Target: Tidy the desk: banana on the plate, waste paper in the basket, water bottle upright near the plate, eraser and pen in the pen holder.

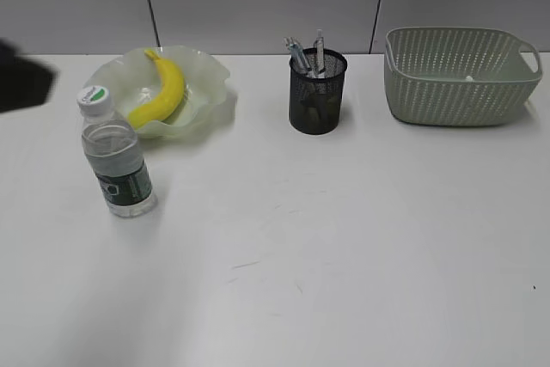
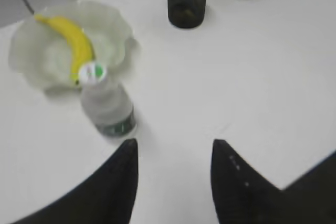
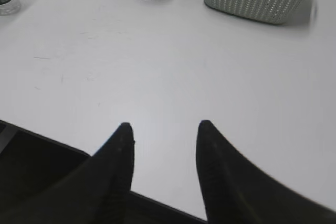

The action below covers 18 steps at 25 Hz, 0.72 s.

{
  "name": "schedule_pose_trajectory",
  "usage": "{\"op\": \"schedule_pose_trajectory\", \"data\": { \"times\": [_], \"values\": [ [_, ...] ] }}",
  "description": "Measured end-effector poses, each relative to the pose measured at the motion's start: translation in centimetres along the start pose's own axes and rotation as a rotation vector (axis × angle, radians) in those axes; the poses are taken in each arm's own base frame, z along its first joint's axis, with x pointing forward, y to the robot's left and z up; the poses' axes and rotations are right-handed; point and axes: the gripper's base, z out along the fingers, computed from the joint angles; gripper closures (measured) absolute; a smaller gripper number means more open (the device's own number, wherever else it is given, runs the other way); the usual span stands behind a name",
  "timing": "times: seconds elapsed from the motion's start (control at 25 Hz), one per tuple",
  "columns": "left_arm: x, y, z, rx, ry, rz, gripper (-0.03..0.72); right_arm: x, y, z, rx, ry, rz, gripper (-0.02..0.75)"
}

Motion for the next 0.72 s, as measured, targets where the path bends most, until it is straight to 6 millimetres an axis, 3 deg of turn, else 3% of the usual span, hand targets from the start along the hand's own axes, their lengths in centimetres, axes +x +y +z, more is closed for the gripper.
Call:
{"op": "schedule_pose_trajectory", "data": {
  "times": [0.04, 0.16, 0.32, 0.44, 0.72],
  "values": [
    [1.6, 0.5, -2.4, 0.005, -0.010, -0.026, 0.347, 0.0, 0.0, 0.0, 0.000, 0.000, 0.000, 0.414],
    [6.6, 1.8, -6.8, -0.002, 0.019, -0.071, 0.347, 0.0, 0.0, 0.0, 0.000, 0.000, -0.001, 0.432],
    [11.9, 2.7, -10.2, 0.040, -0.107, -0.113, 0.347, 0.0, 0.0, 0.0, 0.000, 0.000, -0.001, 0.449],
    [14.3, 2.9, -10.6, 0.072, -0.162, -0.110, 0.347, 0.0, 0.0, 0.0, 0.000, 0.001, 0.000, 0.456],
    [14.0, 2.4, -9.3, 0.093, -0.181, -0.062, 0.347, 0.0, 0.0, 0.0, 0.000, -0.002, 0.000, 0.460]
  ]
}}
